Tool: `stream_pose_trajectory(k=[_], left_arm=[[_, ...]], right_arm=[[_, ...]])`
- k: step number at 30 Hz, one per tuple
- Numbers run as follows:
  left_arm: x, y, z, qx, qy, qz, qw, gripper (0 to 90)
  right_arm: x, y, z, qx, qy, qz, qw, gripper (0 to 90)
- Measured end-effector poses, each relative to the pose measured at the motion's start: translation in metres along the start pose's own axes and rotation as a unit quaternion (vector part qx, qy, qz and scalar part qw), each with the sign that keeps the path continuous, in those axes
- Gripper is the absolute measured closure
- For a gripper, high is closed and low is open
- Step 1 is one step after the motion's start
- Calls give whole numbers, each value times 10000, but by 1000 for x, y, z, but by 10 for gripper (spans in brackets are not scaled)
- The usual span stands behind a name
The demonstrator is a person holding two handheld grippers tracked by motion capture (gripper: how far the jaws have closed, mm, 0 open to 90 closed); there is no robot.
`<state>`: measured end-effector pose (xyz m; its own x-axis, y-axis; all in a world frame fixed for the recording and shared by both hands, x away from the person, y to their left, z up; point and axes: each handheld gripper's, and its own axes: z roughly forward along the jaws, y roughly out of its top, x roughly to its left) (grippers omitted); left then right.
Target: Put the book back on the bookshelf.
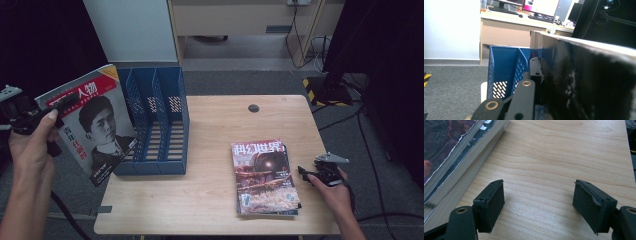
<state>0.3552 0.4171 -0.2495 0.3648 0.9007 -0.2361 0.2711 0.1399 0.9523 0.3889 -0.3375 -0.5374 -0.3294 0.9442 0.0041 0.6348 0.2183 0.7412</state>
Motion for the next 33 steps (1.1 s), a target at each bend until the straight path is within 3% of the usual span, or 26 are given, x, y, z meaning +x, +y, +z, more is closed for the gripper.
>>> stream_pose_trajectory(k=[13,33], left_arm=[[16,2,-1,-55,187,-10,9998,865],[35,3,44,-190,319,40,9993,864]], right_arm=[[0,0,0,2,-4,16,10000,252],[2,-1,0,-11,-21,23,10000,253]])
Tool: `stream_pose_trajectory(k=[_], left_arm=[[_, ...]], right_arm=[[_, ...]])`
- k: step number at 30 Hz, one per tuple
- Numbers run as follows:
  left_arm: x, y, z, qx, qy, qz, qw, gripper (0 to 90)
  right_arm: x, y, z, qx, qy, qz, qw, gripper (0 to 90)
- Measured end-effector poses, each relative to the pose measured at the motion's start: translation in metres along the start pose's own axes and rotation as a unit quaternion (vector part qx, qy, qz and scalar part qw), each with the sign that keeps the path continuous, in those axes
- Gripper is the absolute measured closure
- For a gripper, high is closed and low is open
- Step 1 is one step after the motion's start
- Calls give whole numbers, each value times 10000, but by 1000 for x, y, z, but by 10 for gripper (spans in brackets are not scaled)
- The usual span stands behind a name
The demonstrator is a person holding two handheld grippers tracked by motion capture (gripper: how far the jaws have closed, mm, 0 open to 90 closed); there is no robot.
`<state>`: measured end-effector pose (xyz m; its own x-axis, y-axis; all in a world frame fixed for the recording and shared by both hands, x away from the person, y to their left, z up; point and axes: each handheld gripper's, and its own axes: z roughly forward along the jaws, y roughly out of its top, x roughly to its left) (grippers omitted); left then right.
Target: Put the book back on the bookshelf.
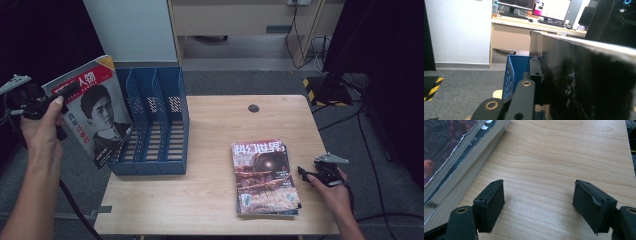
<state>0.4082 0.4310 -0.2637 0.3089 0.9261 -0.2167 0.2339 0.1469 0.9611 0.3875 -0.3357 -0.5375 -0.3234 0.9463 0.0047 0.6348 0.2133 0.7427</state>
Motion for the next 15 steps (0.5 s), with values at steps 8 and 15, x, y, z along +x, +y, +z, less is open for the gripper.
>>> stream_pose_trajectory(k=[8,15], left_arm=[[-1,-4,9,-52,44,47,10000,864],[1,-9,15,-157,130,11,9998,864]], right_arm=[[0,0,0,-1,0,-2,10000,253],[0,0,0,-7,7,-15,10000,253]])
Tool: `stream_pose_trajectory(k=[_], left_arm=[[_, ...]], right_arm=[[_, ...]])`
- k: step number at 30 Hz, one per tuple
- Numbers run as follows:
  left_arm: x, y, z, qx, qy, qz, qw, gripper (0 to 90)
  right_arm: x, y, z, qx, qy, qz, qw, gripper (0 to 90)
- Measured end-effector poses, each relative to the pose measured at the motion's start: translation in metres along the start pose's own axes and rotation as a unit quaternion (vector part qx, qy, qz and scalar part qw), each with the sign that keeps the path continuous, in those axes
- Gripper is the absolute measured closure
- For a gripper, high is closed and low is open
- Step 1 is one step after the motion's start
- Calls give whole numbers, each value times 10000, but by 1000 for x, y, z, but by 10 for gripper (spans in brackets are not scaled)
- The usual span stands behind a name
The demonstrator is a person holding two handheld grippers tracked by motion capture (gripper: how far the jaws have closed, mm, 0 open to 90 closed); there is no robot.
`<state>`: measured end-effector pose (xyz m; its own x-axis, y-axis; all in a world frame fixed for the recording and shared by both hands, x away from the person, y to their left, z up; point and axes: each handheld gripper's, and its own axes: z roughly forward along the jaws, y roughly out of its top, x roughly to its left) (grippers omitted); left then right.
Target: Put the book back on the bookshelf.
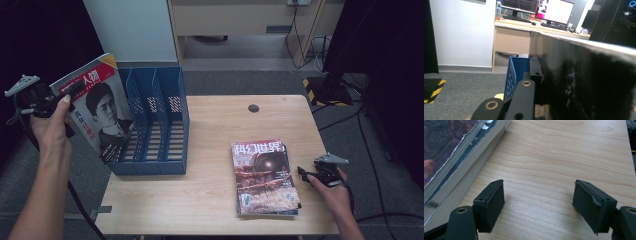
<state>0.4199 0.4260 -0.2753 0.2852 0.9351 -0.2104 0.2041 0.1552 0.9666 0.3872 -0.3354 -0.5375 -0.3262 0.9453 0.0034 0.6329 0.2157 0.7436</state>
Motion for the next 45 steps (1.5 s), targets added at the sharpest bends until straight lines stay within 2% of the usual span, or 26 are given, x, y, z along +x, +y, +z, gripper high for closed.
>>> stream_pose_trajectory(k=[17,26,33,45], left_arm=[[-1,-11,9,-127,-62,7,9999,864],[-1,-17,11,-215,6,-23,9998,864],[-2,-18,13,-289,7,105,9995,864],[-1,-30,22,-333,-33,130,9994,863]], right_arm=[[1,0,-1,23,13,4,10000,253],[1,0,-1,23,12,3,10000,253],[1,0,-1,15,10,-7,10000,253],[2,0,-1,11,1,3,10000,253]])
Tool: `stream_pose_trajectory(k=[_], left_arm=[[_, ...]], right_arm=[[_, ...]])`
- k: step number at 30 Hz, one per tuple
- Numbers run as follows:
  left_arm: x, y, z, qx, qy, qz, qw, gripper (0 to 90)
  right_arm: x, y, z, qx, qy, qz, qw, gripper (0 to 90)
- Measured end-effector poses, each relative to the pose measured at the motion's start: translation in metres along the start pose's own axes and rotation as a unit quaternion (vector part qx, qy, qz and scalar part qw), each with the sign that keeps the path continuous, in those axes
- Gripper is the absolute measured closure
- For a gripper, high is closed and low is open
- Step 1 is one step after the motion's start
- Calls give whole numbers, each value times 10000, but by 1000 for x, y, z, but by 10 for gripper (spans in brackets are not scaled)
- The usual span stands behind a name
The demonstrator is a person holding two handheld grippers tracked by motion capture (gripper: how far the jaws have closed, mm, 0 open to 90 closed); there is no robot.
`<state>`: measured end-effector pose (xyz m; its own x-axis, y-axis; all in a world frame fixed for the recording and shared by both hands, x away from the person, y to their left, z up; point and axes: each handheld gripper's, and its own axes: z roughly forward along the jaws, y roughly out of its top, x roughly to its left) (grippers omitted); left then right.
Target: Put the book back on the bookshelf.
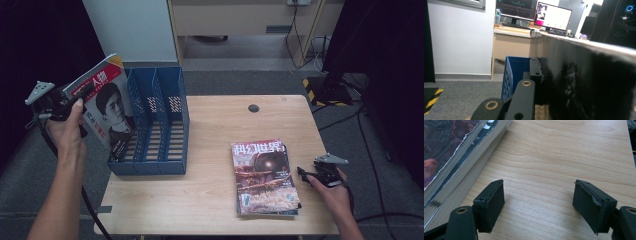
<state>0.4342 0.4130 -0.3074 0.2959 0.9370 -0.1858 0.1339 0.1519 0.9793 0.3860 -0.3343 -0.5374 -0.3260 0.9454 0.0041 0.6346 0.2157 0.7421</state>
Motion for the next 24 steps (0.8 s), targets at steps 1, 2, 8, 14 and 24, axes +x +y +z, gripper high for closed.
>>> stream_pose_trajectory(k=[1,2,8,14,24], left_arm=[[0,-1,1,6,-5,6,10000,863],[0,-3,2,18,-31,27,10000,863],[1,-12,5,52,-20,7,10000,863],[0,-19,6,96,-25,-8,10000,863],[-1,-28,7,74,-12,11,10000,863]], right_arm=[[0,0,0,0,0,-2,10000,253],[0,0,0,4,3,-9,10000,253],[0,0,0,-4,0,-16,10000,253],[1,0,0,-5,-3,13,10000,253],[1,0,0,3,6,18,10000,251]])
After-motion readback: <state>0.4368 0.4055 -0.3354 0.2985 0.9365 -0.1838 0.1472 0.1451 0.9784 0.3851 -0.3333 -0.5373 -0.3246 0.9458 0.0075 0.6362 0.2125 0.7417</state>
